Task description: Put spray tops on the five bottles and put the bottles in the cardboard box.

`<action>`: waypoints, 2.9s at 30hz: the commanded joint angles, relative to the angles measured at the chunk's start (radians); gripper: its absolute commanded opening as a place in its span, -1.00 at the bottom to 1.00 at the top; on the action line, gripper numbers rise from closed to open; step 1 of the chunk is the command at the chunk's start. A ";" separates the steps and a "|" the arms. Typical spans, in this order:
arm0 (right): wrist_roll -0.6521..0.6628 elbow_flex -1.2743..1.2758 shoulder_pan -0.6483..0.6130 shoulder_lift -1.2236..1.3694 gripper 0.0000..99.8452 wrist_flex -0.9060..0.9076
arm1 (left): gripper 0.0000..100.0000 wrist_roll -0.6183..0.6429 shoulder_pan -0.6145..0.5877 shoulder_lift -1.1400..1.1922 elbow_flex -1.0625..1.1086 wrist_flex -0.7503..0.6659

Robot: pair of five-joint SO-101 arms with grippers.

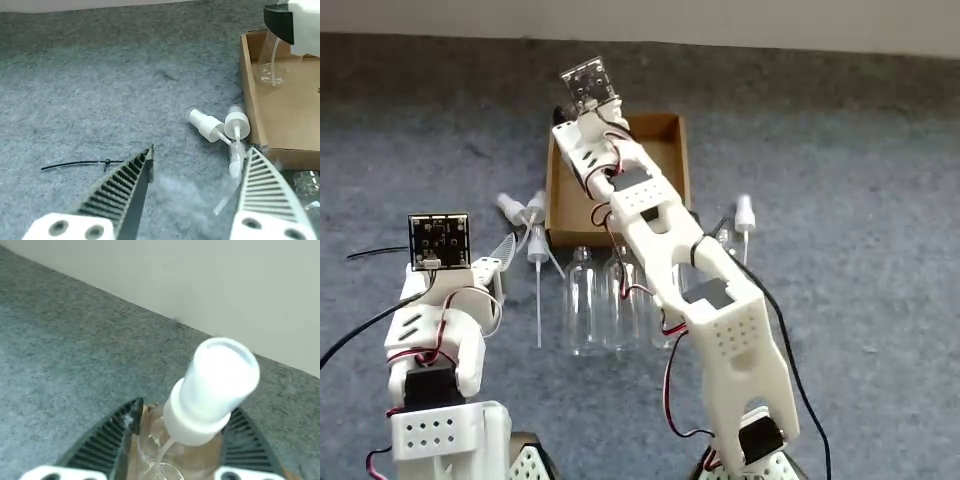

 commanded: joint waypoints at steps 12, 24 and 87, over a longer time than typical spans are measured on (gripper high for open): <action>0.008 -0.053 -0.010 -0.019 -0.60 -0.010 | -0.47 -0.041 0.025 -0.008 -0.007 -0.020; 0.011 -0.091 -0.021 -0.021 -0.40 0.044 | -0.47 -0.041 0.025 -0.008 -0.007 -0.020; 0.017 -0.380 0.469 -0.328 -0.40 1.442 | -0.47 -0.043 0.027 -0.008 0.013 -0.025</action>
